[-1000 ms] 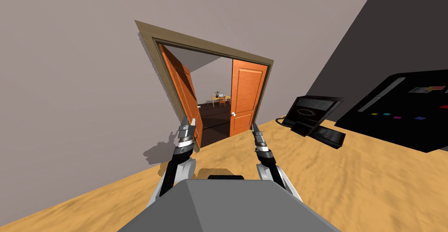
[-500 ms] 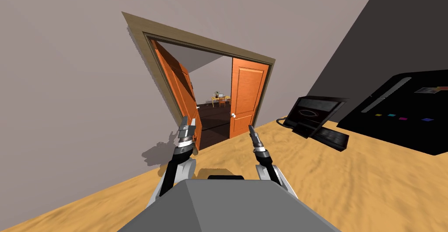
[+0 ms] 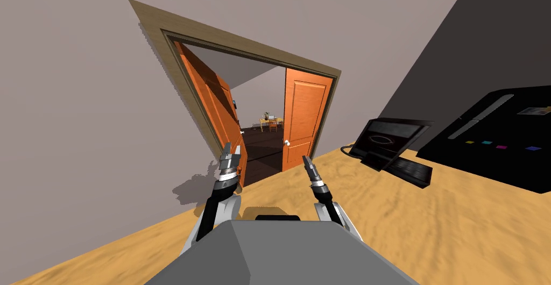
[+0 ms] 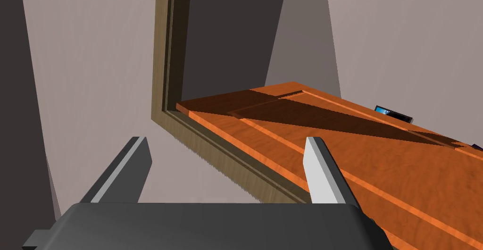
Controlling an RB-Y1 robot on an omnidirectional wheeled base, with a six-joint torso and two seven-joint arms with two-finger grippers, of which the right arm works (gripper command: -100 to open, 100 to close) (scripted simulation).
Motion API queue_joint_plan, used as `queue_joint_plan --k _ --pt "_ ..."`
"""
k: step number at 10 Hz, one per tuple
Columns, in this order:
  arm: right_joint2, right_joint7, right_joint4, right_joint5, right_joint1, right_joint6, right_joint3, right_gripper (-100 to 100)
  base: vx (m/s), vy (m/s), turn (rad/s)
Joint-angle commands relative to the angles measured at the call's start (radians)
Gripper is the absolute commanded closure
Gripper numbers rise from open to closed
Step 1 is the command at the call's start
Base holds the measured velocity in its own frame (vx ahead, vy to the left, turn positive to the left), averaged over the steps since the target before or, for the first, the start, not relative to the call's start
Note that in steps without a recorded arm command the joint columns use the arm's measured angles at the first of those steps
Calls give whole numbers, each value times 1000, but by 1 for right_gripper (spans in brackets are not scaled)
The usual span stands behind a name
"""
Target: Push the door open
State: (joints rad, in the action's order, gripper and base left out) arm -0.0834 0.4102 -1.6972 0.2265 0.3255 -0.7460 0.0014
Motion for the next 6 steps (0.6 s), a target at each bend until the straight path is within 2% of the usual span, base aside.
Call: queue_joint_plan --k 1,6 --pt "-2 36 45 17 -16 -7 0 -100 72 -24 -3" --pt "-16 145 195 67 -72 -36 -10 -100 105 -20 -3"
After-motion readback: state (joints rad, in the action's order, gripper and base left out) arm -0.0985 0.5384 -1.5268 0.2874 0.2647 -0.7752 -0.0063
